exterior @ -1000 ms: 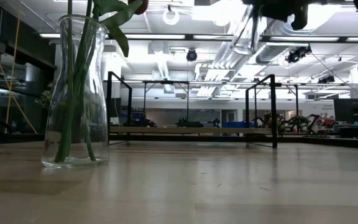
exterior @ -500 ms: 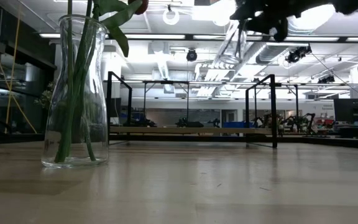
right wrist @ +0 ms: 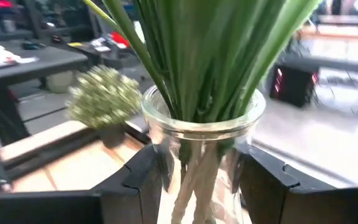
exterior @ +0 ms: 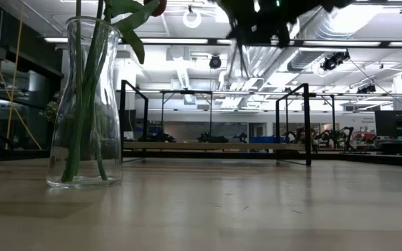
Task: Pick and place flowers into a vace then onto a shelf
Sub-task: Put the right transparent vase with the flowers on the shelf
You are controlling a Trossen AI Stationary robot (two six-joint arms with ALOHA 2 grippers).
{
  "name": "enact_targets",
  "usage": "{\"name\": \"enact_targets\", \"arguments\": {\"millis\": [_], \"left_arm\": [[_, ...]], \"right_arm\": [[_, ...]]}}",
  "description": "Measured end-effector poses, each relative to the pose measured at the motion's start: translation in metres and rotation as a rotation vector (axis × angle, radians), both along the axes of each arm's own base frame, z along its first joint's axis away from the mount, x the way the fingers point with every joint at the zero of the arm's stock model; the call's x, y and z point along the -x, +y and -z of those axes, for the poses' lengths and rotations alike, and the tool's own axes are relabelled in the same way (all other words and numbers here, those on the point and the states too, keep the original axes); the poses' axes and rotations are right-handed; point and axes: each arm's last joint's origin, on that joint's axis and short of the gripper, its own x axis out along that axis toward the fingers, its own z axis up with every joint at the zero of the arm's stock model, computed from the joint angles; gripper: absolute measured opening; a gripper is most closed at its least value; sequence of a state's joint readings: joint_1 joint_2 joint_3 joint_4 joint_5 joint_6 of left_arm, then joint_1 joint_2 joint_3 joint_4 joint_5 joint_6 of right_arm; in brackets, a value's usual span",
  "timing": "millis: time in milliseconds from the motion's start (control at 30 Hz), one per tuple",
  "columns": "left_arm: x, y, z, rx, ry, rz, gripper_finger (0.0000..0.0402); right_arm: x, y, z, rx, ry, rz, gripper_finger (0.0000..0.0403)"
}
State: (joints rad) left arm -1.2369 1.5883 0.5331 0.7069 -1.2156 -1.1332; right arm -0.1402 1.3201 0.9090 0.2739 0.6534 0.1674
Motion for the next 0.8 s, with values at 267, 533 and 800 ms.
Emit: {"name": "enact_targets", "arguments": {"millis": [267,533,800], "left_arm": [[0.000,0.000,0.000,-0.001,0.000,0.000,0.0163],[0.000,0.000,0.000,-0.005,-0.002,-0.010,0.0163],[0.000,0.001,0.000,-0.009,-0.014,-0.043,0.0163]], "right_arm": [[0.029,-0.013,0.046,-0.110,-0.031,0.072,0.0161],[0.043,-0.010,0.068,-0.145,-0.034,0.083,0.0161],[0.043,-0.009,0.070,-0.149,-0.054,0.074,0.0161]]}}
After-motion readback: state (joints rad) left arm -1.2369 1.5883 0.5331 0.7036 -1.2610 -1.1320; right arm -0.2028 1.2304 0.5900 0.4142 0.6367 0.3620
